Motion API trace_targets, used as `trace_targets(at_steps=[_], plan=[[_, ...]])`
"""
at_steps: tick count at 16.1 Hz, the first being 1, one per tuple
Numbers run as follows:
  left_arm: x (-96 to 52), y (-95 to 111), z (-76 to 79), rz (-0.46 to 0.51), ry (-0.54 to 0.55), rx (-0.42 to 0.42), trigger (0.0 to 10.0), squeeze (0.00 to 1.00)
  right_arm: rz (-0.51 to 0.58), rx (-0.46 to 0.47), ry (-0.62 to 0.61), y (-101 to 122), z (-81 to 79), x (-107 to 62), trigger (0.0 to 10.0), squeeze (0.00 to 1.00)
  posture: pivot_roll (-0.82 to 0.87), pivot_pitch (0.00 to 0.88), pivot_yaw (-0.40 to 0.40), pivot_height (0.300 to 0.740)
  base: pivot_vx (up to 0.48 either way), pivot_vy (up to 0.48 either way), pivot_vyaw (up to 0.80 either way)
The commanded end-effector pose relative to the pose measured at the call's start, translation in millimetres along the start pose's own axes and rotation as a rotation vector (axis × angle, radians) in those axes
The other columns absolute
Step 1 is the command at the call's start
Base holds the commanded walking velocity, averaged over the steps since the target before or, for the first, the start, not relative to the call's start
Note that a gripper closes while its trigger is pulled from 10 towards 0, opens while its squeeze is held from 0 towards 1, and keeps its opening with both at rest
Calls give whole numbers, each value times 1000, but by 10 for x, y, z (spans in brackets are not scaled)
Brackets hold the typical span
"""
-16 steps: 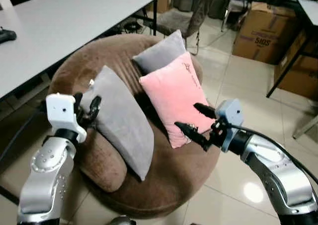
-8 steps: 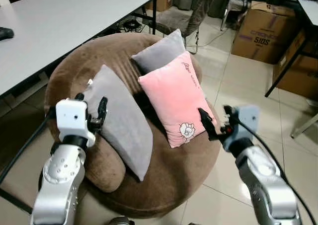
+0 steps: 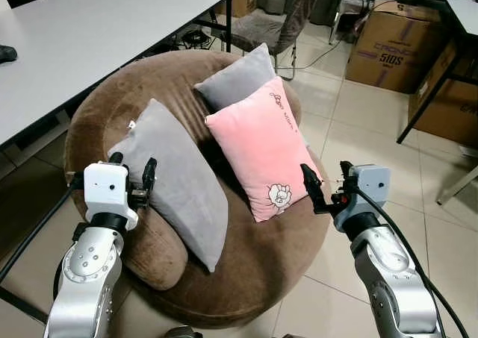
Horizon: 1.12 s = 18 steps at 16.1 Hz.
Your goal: Move the pillow to the sofa from floor
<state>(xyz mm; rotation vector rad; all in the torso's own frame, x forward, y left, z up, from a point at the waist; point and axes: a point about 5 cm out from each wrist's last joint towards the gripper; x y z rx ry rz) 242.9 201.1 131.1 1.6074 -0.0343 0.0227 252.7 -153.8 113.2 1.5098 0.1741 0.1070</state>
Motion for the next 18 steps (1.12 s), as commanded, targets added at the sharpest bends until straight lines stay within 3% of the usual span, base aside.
trace_targets(at_steps=[1, 13, 18], plan=[[6, 12, 0, 6, -10, 7, 10000, 0, -6, -6, -12, -23, 17, -7, 10000, 0, 42, 0, -8, 740, 0, 0, 0], [10, 9, -9, 14, -11, 7, 10000, 0, 10, -10, -20, -25, 18, -4, 10000, 0, 42, 0, -8, 740, 0, 0, 0], [-53, 11, 25, -4, -37, -2, 10000, 0, 33, 6, 50, -26, -65, 40, 10000, 0, 71, 0, -39, 740, 0, 0, 0]])
Point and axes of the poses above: a point about 5 cm out from each wrist's last joint towards the gripper, its own x axis pointing out of the wrist towards the gripper, its own y axis along the axis of the wrist's last joint, z = x × y, and after that the axes turned 7 degrees about -x, right-handed
